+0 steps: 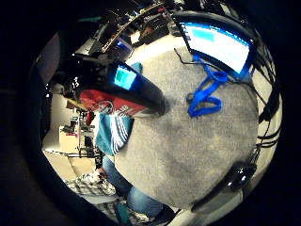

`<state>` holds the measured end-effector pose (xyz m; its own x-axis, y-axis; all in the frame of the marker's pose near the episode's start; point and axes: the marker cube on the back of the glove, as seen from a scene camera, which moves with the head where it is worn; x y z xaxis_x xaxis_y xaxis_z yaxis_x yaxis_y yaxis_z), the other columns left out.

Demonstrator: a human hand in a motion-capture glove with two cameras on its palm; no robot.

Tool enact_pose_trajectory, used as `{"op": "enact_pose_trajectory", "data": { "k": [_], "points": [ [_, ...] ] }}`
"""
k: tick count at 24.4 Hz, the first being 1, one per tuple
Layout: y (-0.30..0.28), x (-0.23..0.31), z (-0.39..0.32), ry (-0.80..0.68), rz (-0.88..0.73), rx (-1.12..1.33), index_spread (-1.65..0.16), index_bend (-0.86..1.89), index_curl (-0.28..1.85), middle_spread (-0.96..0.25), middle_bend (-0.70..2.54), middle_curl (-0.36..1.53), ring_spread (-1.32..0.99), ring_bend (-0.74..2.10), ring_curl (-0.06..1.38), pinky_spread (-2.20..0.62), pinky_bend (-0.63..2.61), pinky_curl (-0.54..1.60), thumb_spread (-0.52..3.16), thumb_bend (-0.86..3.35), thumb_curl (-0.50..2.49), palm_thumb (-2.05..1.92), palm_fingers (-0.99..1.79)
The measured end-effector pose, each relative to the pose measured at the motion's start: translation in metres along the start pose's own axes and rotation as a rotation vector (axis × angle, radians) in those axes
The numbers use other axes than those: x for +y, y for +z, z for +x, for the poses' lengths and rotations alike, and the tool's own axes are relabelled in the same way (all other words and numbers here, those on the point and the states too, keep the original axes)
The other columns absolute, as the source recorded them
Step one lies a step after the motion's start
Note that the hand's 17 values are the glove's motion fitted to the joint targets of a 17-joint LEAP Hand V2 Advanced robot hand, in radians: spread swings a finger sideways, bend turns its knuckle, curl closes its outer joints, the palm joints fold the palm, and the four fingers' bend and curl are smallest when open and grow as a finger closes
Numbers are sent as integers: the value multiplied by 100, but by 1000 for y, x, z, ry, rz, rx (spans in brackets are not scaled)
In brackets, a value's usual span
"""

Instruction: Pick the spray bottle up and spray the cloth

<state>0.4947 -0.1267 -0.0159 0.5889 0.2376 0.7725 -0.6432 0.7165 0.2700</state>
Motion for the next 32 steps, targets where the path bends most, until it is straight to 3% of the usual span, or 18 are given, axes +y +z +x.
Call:
{"op": "enact_pose_trajectory", "data": {
  "k": [10,16,22,26,32],
  "points": [
    [8,-31,8,-31,7,-64,-25,20,32,-2,22,33,-5,44,30,10,38,22,90,-2,52,90,60],
    [20,-42,11,-75,40,-79,-26,14,32,-7,26,36,-10,44,30,6,40,23,87,-2,54,93,86],
    [31,-46,6,-132,196,-52,-27,6,28,-10,33,40,-15,49,34,0,51,28,78,-2,56,96,112],
    [34,-46,4,-153,300,-26,-26,23,35,-11,39,43,-16,49,37,-7,52,30,62,-2,60,101,133],
    [36,-47,2,-167,363,-2,-26,30,40,-13,49,47,-19,54,41,-15,47,32,47,-2,65,103,140]
  ]
}}
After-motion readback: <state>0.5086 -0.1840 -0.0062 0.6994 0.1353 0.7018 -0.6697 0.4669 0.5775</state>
